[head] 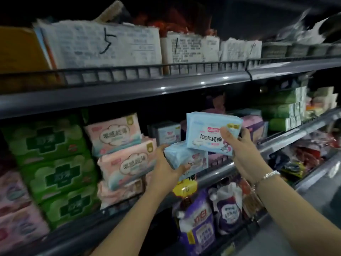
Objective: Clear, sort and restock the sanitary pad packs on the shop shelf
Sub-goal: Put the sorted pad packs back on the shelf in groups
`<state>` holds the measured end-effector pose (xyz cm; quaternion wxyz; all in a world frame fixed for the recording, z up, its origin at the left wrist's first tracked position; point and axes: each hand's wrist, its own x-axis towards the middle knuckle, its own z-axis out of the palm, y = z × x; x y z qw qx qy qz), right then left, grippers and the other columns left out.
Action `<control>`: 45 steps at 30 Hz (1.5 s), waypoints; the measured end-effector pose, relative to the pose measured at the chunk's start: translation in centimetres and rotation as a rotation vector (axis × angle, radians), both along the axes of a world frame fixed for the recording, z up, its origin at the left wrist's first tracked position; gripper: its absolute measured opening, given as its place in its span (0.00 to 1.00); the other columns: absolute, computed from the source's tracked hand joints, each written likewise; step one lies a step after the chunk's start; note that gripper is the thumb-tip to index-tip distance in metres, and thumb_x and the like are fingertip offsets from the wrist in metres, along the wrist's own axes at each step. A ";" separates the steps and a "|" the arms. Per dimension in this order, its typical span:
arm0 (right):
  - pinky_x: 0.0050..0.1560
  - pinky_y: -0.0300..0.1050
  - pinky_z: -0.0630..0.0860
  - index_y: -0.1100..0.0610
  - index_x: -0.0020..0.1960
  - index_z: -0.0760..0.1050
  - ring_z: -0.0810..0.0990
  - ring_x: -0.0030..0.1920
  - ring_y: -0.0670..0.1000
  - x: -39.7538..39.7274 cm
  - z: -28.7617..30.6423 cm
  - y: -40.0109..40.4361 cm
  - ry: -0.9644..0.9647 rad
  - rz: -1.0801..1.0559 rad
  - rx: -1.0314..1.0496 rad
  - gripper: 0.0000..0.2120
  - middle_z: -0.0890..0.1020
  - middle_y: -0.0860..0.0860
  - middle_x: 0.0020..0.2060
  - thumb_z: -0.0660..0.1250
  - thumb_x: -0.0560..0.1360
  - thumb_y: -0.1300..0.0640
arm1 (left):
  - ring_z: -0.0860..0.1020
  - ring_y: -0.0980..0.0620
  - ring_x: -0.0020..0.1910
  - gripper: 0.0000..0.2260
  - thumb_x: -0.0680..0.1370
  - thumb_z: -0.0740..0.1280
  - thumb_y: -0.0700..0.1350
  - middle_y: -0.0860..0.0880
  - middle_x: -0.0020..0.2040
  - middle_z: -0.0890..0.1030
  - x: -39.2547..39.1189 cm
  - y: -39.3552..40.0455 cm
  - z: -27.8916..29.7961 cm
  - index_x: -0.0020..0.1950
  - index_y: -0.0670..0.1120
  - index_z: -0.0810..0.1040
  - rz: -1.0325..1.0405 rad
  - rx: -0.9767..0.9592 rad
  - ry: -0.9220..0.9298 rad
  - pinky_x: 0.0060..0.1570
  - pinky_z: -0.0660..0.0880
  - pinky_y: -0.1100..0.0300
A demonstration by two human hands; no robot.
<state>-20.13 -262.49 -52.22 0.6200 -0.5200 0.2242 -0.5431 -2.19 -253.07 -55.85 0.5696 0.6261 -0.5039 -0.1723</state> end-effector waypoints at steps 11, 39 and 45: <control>0.49 0.42 0.79 0.56 0.65 0.63 0.81 0.50 0.47 7.3 2.3 -12.3 0.208 0.017 -0.057 0.32 0.80 0.52 0.57 0.75 0.68 0.51 | 0.76 0.46 0.60 0.35 0.74 0.73 0.43 0.46 0.65 0.76 5.4 -13.7 -0.4 0.76 0.45 0.59 0.219 0.178 0.070 0.56 0.75 0.56; 0.40 0.37 0.76 0.56 0.53 0.78 0.82 0.44 0.46 9.6 -4.5 -11.0 0.587 -0.097 -0.229 0.12 0.84 0.48 0.44 0.67 0.77 0.48 | 0.75 0.51 0.61 0.20 0.78 0.67 0.51 0.52 0.63 0.75 1.9 -10.9 -1.0 0.68 0.52 0.64 0.182 0.098 0.196 0.63 0.73 0.51; 0.33 0.44 0.67 0.59 0.38 0.70 0.72 0.32 0.50 10.4 -5.7 -11.9 0.758 -0.298 -0.278 0.17 0.72 0.49 0.28 0.67 0.77 0.47 | 0.73 0.43 0.65 0.32 0.79 0.67 0.45 0.44 0.68 0.73 2.0 -11.7 -1.6 0.77 0.44 0.52 0.321 0.187 0.049 0.61 0.70 0.54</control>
